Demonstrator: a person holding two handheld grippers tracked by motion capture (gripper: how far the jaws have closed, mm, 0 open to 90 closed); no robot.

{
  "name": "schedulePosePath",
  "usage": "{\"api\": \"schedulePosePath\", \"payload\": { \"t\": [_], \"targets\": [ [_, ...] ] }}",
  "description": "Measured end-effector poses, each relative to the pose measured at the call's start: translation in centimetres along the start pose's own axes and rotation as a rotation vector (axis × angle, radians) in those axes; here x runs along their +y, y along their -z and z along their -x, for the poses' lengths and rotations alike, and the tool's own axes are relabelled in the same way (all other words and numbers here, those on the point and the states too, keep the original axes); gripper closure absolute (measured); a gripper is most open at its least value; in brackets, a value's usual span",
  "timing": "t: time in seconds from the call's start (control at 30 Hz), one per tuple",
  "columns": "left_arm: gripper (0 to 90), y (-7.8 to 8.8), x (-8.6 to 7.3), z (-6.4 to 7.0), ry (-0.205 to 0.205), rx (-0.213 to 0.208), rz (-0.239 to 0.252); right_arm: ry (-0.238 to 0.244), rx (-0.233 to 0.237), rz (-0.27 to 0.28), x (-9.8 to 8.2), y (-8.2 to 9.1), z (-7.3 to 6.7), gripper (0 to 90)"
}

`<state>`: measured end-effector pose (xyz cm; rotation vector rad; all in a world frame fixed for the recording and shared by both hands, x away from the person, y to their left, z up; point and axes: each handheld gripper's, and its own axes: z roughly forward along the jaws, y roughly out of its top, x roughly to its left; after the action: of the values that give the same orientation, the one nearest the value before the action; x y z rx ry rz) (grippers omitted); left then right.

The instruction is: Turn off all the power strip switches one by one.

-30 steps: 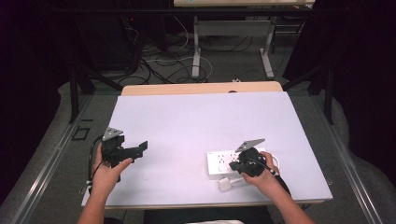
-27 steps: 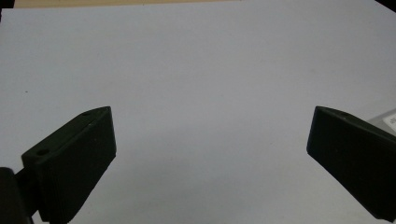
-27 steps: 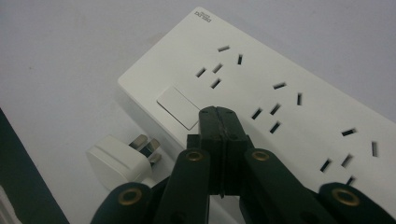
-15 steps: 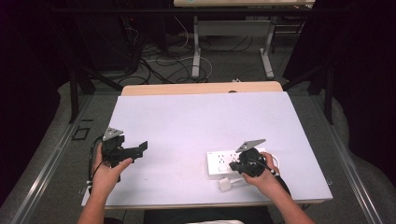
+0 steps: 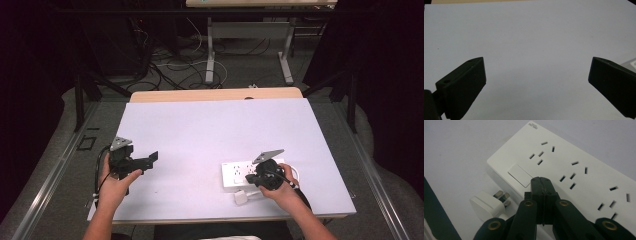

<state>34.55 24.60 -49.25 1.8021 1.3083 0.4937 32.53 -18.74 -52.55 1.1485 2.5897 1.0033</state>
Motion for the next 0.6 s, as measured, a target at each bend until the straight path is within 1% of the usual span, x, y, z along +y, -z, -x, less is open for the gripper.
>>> {"api": "schedulePosePath", "payload": {
  "t": [0.17,0.27,0.3,0.33,0.37,0.43,0.47,0.5,0.53,0.57,0.6],
  "targets": [
    [1.3,-0.02,-0.01,-0.01,0.0,0.001,-0.001,0.0,0.003,-0.001,0.0,0.01,0.03,90.0],
    [1.3,-0.02,-0.01,0.01,0.0,0.0,-0.001,-0.008,-0.001,-0.002,0.0,0.03,0.02,90.0],
    [1.3,-0.02,-0.01,0.01,0.0,0.0,-0.001,-0.007,0.001,-0.016,0.03,0.13,0.05,90.0],
    [1.3,-0.03,-0.01,0.01,0.0,0.0,-0.001,-0.007,0.001,-0.016,0.03,0.13,0.04,90.0],
    [1.4,-0.02,0.0,0.01,0.0,0.0,-0.004,-0.004,0.002,0.001,-0.02,0.02,0.01,90.0],
    [1.3,-0.02,0.03,0.0,0.001,-0.001,-0.003,-0.001,-0.007,0.001,0.0,0.02,-0.06,90.0],
    [1.3,-0.06,0.04,-0.01,0.004,-0.003,0.007,0.001,-0.003,-0.014,0.06,0.11,-0.04,90.0],
    [1.3,-0.01,0.07,-0.03,0.006,-0.002,0.006,-0.003,0.0,0.003,0.04,-0.03,-0.04,90.0],
    [1.3,-0.01,0.06,-0.06,0.007,-0.003,0.005,-0.004,0.0,0.004,0.04,-0.03,-0.04,90.0],
    [1.3,-0.05,0.0,-0.11,0.005,-0.002,0.004,0.0,0.0,-0.01,0.05,0.09,-0.02,90.0],
    [1.3,-0.11,-0.06,-0.14,0.004,0.0,-0.001,-0.003,-0.002,0.002,0.0,0.04,-0.03,90.0]
  ]
}}
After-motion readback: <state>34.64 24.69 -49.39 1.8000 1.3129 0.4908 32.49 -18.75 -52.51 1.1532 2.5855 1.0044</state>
